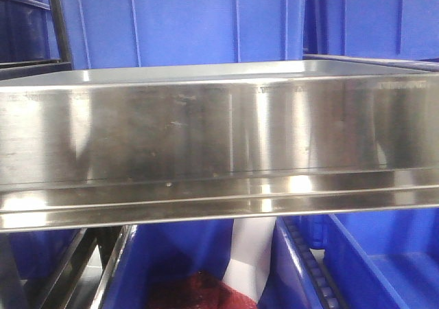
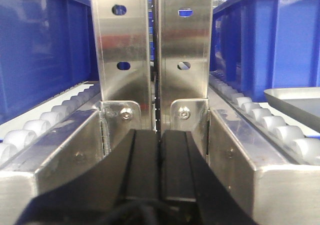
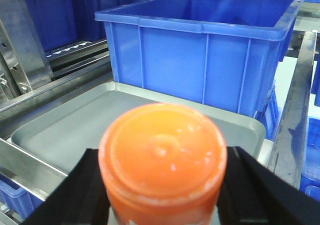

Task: Grab orange capacitor from left shelf to right conveyor
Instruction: 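Lift the orange cylinder up off the shelf with the right gripper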

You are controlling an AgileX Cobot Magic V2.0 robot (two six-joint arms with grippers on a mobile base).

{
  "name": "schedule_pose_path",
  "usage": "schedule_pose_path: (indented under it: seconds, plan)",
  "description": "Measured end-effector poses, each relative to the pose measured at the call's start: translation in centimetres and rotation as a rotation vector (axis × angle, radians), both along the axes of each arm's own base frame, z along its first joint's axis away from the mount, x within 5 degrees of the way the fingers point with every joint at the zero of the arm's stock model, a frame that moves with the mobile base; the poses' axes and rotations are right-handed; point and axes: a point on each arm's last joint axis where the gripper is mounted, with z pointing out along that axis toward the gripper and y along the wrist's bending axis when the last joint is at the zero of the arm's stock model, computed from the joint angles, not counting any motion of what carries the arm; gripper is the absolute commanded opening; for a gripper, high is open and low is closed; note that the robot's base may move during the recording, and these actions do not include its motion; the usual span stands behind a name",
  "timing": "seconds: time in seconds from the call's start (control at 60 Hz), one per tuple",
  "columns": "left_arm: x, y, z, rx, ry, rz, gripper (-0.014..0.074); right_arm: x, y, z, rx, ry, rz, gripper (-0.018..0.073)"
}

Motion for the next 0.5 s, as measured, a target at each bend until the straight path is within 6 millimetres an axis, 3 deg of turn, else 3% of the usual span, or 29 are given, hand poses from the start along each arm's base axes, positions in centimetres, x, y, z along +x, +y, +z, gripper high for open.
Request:
schedule_pose_path:
  seconds: [0.3,0.5]
  plan:
    - [0.0,0.0,0.0,0.000,0.000,0.000,-0.0126,0.7,-1.9,0.1,0.011,-0.007,-0.174,0.0049]
    - [0.0,0.0,0.0,0.000,0.000,0.000,-0.0126,-1.0,-4.6,1.0,0.085,-0.077,-0.354,0.0049]
